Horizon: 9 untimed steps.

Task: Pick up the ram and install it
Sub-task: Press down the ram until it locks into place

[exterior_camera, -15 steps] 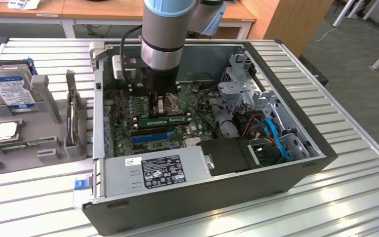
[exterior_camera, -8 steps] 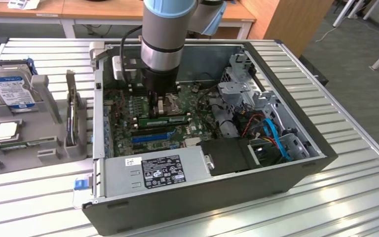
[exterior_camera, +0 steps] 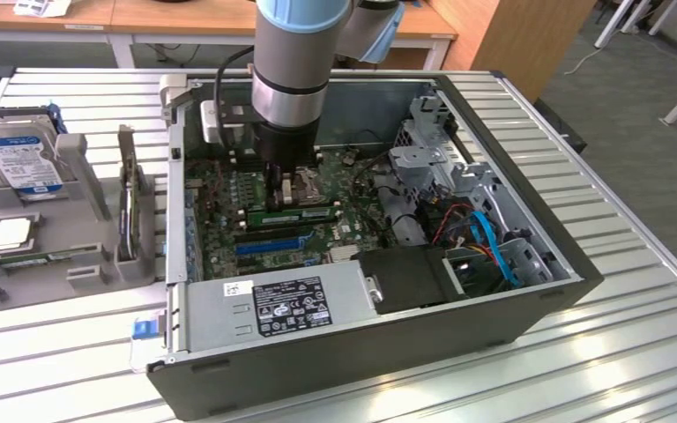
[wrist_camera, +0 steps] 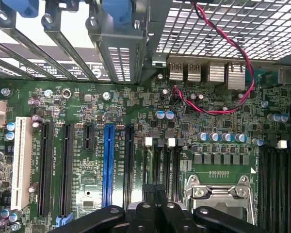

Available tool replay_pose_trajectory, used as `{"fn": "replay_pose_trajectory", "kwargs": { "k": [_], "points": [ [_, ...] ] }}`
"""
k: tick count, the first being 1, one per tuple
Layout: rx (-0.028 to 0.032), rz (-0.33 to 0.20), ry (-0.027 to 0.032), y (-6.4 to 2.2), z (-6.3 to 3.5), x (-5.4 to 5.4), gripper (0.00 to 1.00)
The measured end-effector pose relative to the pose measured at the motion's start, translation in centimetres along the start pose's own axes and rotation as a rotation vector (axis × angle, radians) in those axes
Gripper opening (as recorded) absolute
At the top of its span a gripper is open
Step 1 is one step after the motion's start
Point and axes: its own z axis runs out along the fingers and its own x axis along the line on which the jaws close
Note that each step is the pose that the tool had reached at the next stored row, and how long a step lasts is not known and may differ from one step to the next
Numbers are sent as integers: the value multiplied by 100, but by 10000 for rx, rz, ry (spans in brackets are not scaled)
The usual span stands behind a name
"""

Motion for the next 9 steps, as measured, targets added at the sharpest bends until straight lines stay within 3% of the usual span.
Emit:
{"fn": "replay_pose_trajectory", "kwargs": {
  "k": [9],
  "points": [
    [-1,0,2,-1,15,1,10]
  ]
}}
